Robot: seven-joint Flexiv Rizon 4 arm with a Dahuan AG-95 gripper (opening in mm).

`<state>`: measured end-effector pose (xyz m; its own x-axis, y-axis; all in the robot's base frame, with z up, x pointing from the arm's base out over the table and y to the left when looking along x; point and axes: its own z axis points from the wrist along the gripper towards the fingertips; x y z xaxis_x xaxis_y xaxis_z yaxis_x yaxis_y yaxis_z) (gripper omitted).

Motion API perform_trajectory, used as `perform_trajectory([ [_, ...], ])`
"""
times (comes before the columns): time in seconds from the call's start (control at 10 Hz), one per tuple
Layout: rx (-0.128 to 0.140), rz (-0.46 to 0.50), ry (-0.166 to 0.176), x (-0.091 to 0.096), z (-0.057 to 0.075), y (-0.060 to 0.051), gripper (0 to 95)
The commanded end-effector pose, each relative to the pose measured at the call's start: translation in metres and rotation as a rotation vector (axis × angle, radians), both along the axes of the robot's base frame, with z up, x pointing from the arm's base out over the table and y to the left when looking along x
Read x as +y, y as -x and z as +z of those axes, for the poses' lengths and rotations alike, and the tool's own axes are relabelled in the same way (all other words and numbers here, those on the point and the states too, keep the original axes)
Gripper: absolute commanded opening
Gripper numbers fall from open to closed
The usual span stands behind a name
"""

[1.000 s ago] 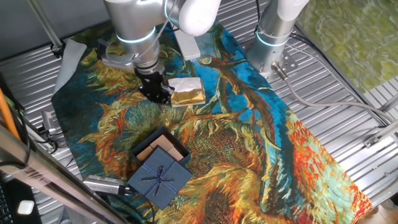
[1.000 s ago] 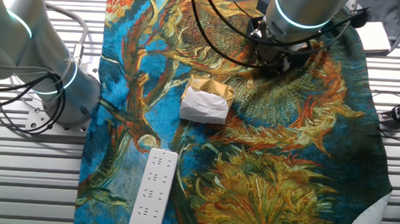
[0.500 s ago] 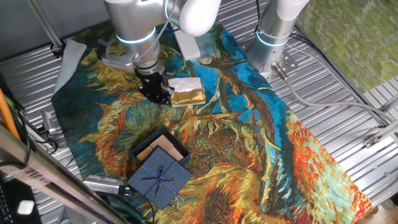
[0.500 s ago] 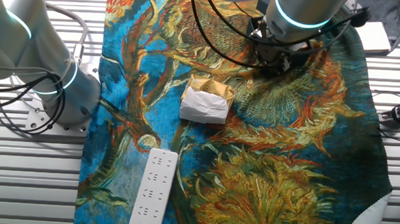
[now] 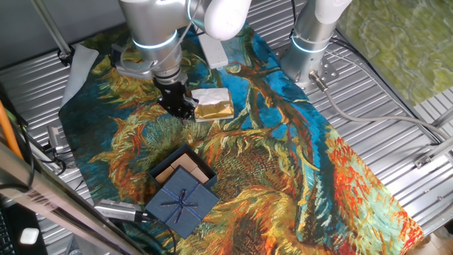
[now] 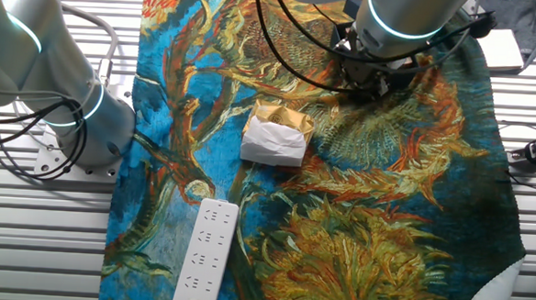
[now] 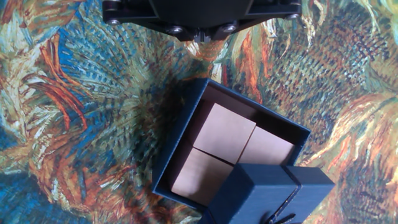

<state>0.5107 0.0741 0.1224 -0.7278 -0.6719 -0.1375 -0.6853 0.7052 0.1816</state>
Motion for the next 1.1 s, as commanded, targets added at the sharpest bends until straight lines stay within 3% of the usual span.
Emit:
perform_trajectory([
  [0.1, 0.0, 0.001, -0.002, -0.0003, 0.0004, 0.0004, 0.0],
  [0.2, -0.001, 0.007, 0.008, -0.0003, 0.0004, 0.0004, 19.0],
  [0.5, -0.003, 0.02, 0.035, -0.0002, 0.0005, 0.0012, 19.0],
  [0.6, -0.005, 0.025, 0.014, 0.0002, 0.0009, 0.004, 19.0],
  [0.8, -0.001, 0.025, -0.091, 0.001, 0.0029, 0.0068, 19.0],
  [0.9, 0.012, 0.022, -0.137, 0.0021, 0.0024, 0.0063, 38.0],
  [1.1, 0.03, 0.01, -0.188, 0.0049, 0.0, 0.0045, 38.0],
])
